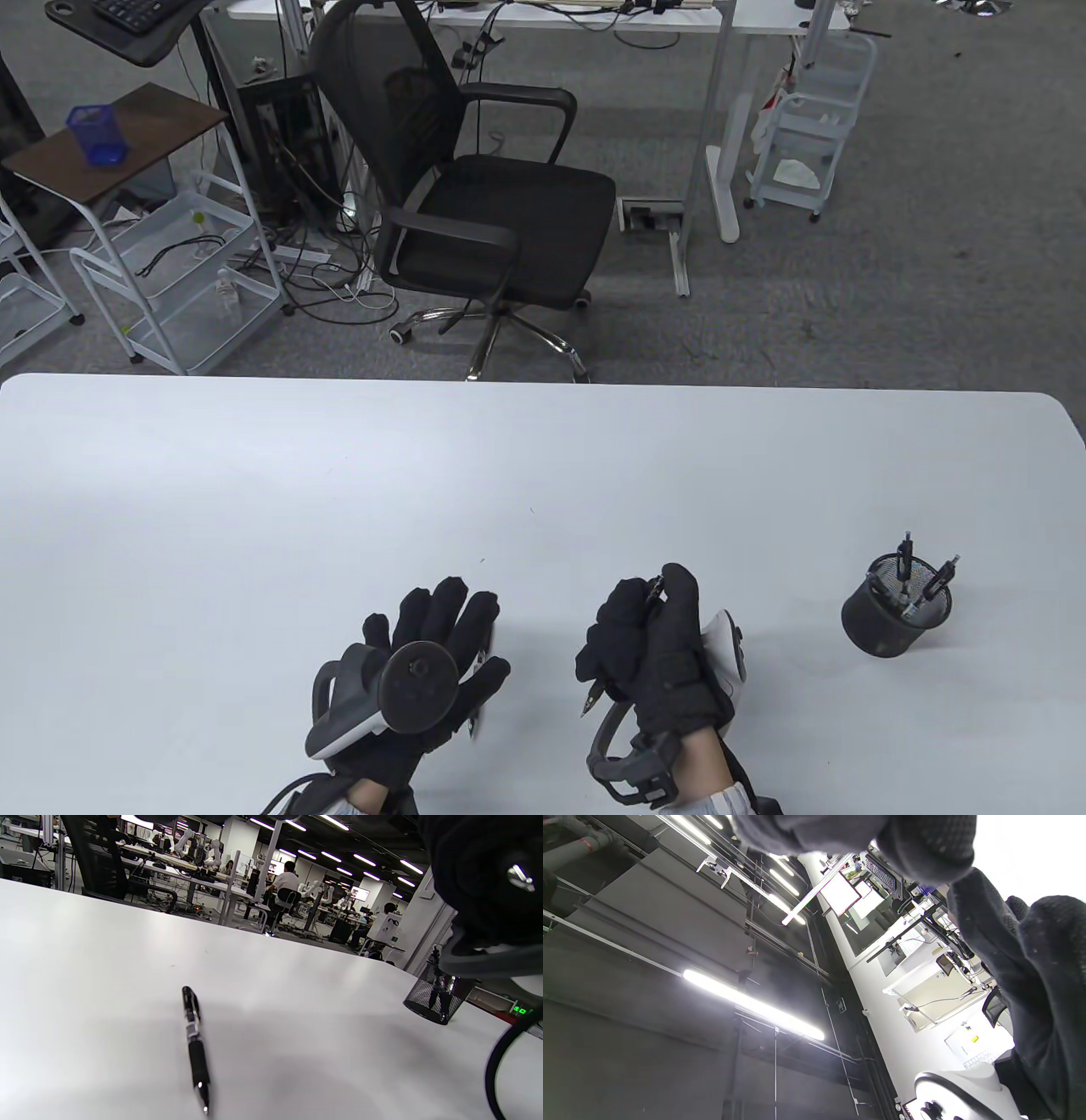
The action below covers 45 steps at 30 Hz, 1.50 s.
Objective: Press to open click pens
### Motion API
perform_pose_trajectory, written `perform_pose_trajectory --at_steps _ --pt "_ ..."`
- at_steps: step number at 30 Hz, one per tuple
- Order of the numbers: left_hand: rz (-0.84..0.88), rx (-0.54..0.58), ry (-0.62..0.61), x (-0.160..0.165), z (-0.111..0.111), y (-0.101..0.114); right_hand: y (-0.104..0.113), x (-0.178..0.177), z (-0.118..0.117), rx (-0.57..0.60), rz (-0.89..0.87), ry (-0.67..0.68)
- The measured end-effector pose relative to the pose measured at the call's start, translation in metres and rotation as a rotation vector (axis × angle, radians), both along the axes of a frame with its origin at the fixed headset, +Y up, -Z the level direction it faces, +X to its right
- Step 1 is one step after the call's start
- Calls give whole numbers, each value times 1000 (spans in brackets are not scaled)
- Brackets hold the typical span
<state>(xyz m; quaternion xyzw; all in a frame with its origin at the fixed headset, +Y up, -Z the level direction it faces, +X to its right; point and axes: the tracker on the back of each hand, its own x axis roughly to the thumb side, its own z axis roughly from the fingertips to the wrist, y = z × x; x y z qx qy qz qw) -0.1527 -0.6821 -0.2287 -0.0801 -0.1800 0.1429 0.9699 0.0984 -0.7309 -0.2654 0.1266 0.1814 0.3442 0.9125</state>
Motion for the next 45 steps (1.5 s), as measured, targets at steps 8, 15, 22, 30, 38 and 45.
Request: perform_pose_trajectory --at_steps 8,15,22,30,38,45 --pt "0 0 0 0 0 0 -1 0 0 -17 24 -2" --pt "-1 -1 0 0 0 0 0 -1 1 -19 33 -1" --pt "0 -1 -1 0 0 0 13 -1 -2 111 142 -53" --pt "3 0 0 0 0 0 22 0 -5 205 468 -130" --pt "3 0 0 -1 0 0 18 -1 -10 247 539 -3" --pt "4 0 -1 -1 0 0 1 -7 -15 189 599 17"
